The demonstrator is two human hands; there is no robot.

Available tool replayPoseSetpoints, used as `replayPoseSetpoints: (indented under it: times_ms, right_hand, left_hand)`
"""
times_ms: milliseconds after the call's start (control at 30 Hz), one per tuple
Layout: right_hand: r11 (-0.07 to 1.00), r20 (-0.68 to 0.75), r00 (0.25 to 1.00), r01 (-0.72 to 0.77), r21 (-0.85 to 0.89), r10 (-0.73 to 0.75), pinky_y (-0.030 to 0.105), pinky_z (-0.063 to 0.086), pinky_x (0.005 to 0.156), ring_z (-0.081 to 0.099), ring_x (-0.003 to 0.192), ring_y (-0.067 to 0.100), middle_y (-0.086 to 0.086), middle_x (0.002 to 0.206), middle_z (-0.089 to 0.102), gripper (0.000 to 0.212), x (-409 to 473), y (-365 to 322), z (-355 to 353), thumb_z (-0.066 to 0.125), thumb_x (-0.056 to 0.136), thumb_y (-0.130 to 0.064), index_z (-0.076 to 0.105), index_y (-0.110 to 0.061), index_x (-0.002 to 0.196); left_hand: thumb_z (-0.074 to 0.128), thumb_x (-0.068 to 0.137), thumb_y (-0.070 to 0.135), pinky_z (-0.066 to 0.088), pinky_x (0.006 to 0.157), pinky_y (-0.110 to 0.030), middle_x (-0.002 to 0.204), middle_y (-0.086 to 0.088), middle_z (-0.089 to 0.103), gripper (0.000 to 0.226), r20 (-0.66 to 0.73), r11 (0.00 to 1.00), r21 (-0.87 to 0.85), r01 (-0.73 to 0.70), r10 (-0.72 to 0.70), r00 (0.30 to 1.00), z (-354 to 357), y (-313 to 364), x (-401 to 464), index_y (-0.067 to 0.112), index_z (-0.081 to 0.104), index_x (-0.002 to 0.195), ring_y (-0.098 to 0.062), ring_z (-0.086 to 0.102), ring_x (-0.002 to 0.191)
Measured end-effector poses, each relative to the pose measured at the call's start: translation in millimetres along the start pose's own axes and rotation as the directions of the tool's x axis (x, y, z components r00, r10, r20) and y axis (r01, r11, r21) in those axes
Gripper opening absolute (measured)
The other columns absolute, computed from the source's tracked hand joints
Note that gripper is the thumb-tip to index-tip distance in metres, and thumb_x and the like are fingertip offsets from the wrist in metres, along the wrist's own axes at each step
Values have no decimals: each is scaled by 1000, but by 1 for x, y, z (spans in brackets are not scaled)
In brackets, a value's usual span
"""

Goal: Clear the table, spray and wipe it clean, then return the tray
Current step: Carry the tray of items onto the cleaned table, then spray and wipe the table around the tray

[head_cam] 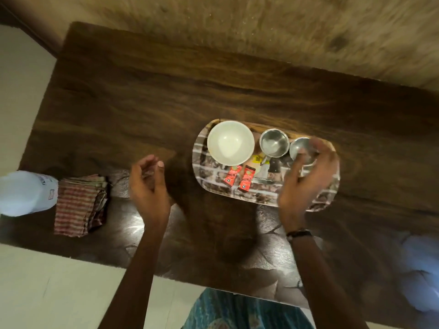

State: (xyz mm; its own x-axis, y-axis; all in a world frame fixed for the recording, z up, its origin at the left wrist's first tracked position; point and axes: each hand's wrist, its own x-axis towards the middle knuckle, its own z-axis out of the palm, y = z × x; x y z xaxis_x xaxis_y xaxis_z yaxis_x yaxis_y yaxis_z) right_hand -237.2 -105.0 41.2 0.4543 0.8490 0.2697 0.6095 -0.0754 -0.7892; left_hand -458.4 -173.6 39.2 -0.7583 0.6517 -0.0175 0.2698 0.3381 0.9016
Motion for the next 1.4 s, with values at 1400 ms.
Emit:
replayPoseSetpoints:
  times_ms: [1400]
  right_hand:
    - [370,856,-292,807,460,-426,57,23,113,11,144,40,3,159,18,50,-226,-153,187,61,91,-29,46,-32,139]
  left_hand:
    - [64,90,33,48,72,-34,115,-8,67,33,-170,980,-97,-173,155,973,-221,-97,162,25,59,121,-3,60,77]
